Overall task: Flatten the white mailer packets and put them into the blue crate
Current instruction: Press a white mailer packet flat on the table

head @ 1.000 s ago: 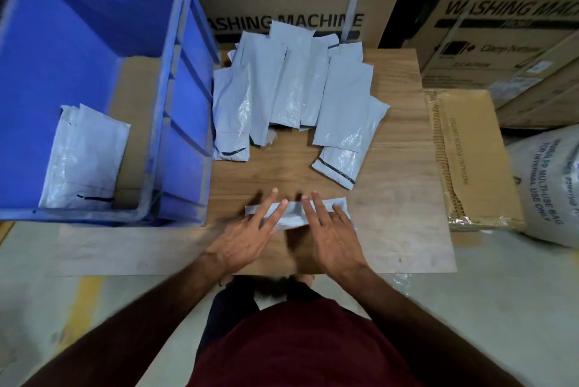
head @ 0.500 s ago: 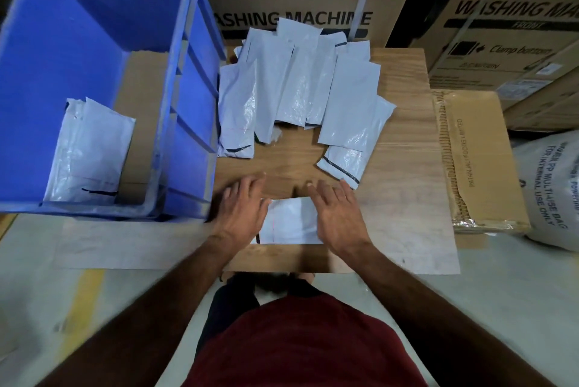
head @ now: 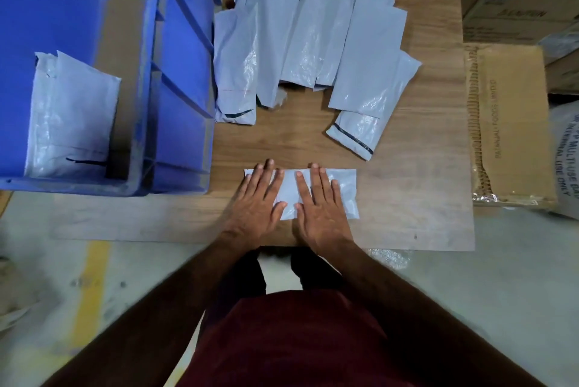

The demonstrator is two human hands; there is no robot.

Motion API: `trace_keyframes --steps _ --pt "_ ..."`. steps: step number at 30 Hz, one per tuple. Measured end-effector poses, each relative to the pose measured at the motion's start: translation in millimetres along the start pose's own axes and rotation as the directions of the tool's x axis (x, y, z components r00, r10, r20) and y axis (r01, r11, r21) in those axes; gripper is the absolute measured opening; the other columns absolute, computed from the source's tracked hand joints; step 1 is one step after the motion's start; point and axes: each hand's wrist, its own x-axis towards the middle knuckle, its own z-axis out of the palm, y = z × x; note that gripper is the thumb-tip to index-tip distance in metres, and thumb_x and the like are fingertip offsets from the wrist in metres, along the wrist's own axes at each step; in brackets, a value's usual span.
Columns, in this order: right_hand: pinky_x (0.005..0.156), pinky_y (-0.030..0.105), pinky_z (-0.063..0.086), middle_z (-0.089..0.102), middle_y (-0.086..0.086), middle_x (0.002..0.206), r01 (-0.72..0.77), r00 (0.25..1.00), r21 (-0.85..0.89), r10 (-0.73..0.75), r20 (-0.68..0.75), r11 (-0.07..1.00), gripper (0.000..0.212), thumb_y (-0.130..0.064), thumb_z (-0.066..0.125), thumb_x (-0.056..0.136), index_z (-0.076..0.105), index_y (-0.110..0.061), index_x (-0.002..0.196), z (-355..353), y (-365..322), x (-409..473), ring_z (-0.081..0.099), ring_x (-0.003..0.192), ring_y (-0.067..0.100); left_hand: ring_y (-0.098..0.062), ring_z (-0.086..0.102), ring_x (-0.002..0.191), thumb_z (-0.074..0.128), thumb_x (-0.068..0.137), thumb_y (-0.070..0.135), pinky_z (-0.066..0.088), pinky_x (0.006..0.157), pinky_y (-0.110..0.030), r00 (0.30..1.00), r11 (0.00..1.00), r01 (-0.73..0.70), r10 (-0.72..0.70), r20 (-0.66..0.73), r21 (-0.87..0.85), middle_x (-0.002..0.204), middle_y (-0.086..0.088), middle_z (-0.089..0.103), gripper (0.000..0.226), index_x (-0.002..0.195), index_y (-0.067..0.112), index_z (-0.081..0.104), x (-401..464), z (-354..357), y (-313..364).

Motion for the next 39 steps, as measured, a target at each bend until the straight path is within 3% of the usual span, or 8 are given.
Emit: trace_keyframes --steps 6,10,16,21,28,31,33,39 --pt "0.126 0.053 0.007 0.009 0.019 0.169 -0.008 0.999 -0.001 0.008 -0.045 1.000 0.065 -0.035 0.032 0.102 0.019 -0.013 0.162 -13 7 -4 0.004 0.157 0.032 -0.035 0.018 0.155 0.030 0.101 0.041 0.023 0.123 -0.053 1.000 0.995 -0.025 0.027 -0.016 0.093 0.167 -0.019 0.015 0.068 0.161 0.010 0.021 8 -11 2" --pt "0.125 0.055 0.012 0.006 0.018 0.169 -0.053 0.998 -0.065 0.051 -0.029 0.996 0.065 -0.037 0.029 0.104 0.013 -0.016 0.163 -13 28 -16 0.002 0.157 0.031 -0.032 0.005 0.157 0.028 0.103 0.041 0.016 0.125 -0.052 0.987 0.985 -0.159 0.159 0.009 0.064 0.169 -0.016 0.005 0.067 0.162 0.011 0.015 10 -5 28" --pt "0.125 0.054 0.012 0.001 0.015 0.170 0.005 1.000 -0.047 -0.006 -0.015 0.999 0.065 -0.038 0.026 0.104 0.011 -0.018 0.163 -15 38 -16 -0.003 0.158 0.028 -0.033 0.001 0.157 0.028 0.099 0.034 0.015 0.124 -0.054 0.998 0.998 -0.054 0.054 0.013 0.028 0.169 -0.017 0.001 0.069 0.162 0.011 0.013 9 -2 50" --pt "0.126 0.053 0.009 0.001 0.016 0.170 -0.147 0.987 -0.040 0.143 -0.075 0.988 0.065 -0.036 0.032 0.105 0.012 -0.013 0.163 -15 53 -28 -0.003 0.158 0.028 -0.031 -0.006 0.157 0.031 0.103 0.036 0.010 0.126 -0.051 0.982 0.981 -0.191 0.191 -0.005 0.045 0.170 -0.014 -0.005 0.069 0.163 0.016 0.005 7 2 57" --pt "0.126 0.053 0.008 0.000 0.018 0.169 -0.147 0.986 -0.019 0.145 -0.081 0.989 0.066 -0.035 0.030 0.105 0.010 -0.012 0.163 -17 44 -29 -0.002 0.157 0.030 -0.032 -0.005 0.157 0.036 0.103 0.035 0.012 0.125 -0.054 0.987 0.988 -0.153 0.153 -0.041 0.015 0.170 -0.016 -0.005 0.070 0.163 0.013 0.005 6 0 50" --pt "0.127 0.047 0.002 0.000 0.017 0.170 -0.038 0.993 0.037 0.041 -0.106 0.999 0.066 -0.035 0.031 0.105 0.009 -0.014 0.163 -17 25 -22 -0.005 0.157 0.028 -0.034 0.001 0.157 0.031 0.103 0.038 0.009 0.126 -0.054 0.993 0.999 0.043 -0.045 -0.107 -0.018 0.168 -0.021 0.002 0.069 0.162 0.008 0.011 -1 2 33" --pt "0.127 0.049 0.005 -0.001 0.016 0.170 0.040 0.996 0.036 -0.037 -0.079 0.999 0.066 -0.035 0.032 0.105 0.009 -0.015 0.163 -10 13 -16 -0.007 0.157 0.028 -0.032 0.000 0.157 0.026 0.103 0.044 0.011 0.126 -0.052 0.990 0.993 0.120 -0.121 -0.065 -0.021 0.168 -0.021 0.000 0.071 0.162 0.009 0.009 -7 8 23" --pt "0.126 0.053 0.007 -0.002 0.016 0.170 0.036 0.999 0.016 -0.036 -0.019 0.999 0.069 -0.036 0.035 0.103 0.010 -0.017 0.164 0 7 -9 -0.006 0.157 0.029 -0.030 -0.006 0.157 0.027 0.102 0.055 0.010 0.127 -0.048 0.998 0.998 0.059 -0.059 0.007 -0.021 0.169 -0.017 -0.007 0.078 0.163 0.016 -0.001 -7 9 10"
